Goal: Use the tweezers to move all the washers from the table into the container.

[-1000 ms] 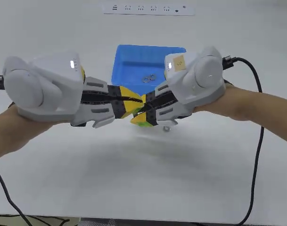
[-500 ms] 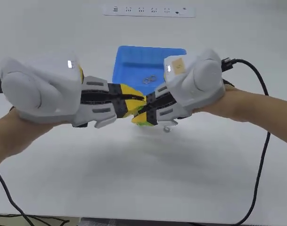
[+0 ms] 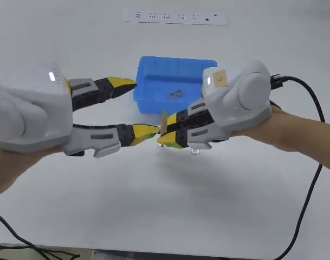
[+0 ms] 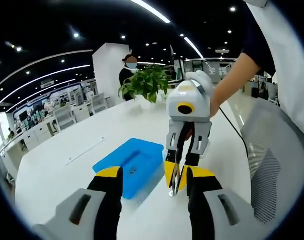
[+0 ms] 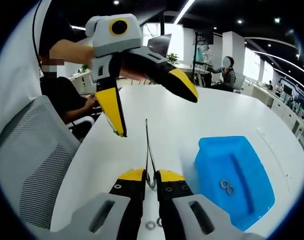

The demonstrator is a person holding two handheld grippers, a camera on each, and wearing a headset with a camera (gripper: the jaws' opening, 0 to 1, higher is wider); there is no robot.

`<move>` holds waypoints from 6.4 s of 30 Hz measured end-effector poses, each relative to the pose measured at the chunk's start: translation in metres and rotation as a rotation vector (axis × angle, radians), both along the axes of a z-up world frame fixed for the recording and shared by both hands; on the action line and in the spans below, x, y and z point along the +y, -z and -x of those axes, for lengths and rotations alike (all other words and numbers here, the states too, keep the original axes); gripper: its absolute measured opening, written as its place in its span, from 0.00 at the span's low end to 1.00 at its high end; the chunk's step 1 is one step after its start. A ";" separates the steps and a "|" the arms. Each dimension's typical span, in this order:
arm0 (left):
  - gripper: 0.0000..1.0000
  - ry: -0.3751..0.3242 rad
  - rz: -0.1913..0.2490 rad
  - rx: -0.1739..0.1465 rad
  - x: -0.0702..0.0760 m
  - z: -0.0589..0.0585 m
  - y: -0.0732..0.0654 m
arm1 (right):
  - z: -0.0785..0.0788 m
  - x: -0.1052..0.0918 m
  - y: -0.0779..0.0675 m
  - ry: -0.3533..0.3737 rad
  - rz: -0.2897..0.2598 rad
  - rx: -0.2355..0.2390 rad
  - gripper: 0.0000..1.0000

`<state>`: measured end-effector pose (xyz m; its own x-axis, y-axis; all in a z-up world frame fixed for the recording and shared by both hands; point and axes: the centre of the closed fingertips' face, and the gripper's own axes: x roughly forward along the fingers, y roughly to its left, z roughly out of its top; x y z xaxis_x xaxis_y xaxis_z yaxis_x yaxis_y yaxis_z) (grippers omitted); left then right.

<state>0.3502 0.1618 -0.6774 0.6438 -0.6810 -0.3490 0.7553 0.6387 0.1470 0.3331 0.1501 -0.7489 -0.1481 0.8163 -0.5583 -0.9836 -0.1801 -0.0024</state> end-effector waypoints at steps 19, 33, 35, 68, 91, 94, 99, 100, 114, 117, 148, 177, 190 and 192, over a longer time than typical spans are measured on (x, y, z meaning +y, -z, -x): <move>1.00 -0.156 0.179 0.094 0.020 0.020 -0.002 | -0.013 -0.013 -0.060 0.064 -0.068 -0.053 0.10; 1.00 -0.188 0.209 0.045 0.033 0.024 -0.008 | -0.084 -0.019 -0.082 0.154 -0.085 -0.135 0.10; 1.00 -0.191 0.191 0.053 0.037 0.023 -0.004 | -0.095 -0.016 -0.075 0.170 -0.078 -0.138 0.10; 0.96 -0.245 0.080 0.103 0.058 0.033 0.015 | -0.127 -0.016 0.009 0.249 0.007 0.010 0.10; 0.92 -0.191 0.194 0.116 0.038 0.003 -0.001 | -0.121 -0.013 -0.024 0.239 0.004 -0.078 0.08; 0.89 -0.159 0.222 0.109 0.030 -0.012 -0.008 | -0.118 -0.012 -0.026 0.237 0.001 -0.081 0.08; 0.85 -0.096 0.230 0.086 0.010 -0.035 -0.019 | -0.117 -0.014 -0.026 0.233 0.020 -0.101 0.08; 0.83 -0.079 0.220 0.086 0.006 -0.040 -0.020 | -0.118 -0.014 -0.026 0.236 0.021 -0.104 0.08; 0.71 0.069 0.131 0.051 -0.039 -0.082 -0.027 | -0.105 -0.017 -0.022 0.198 0.066 -0.145 0.09; 0.61 0.123 0.110 0.056 -0.047 -0.082 -0.024 | -0.103 -0.014 -0.023 0.178 0.071 -0.165 0.09; 0.04 0.324 -0.087 -0.061 -0.050 -0.063 -0.026 | -0.089 -0.001 -0.026 0.118 0.091 -0.205 0.12; 0.04 0.291 -0.066 -0.126 -0.034 -0.035 -0.066 | -0.082 -0.047 -0.053 0.379 -0.039 -0.141 0.59; 0.04 0.253 -0.075 -0.079 -0.034 -0.015 -0.047 | -0.051 -0.110 -0.033 0.511 -0.060 -0.081 0.71; 0.04 0.252 -0.067 -0.075 -0.036 -0.014 -0.047 | -0.045 -0.115 -0.030 0.518 -0.056 -0.072 0.72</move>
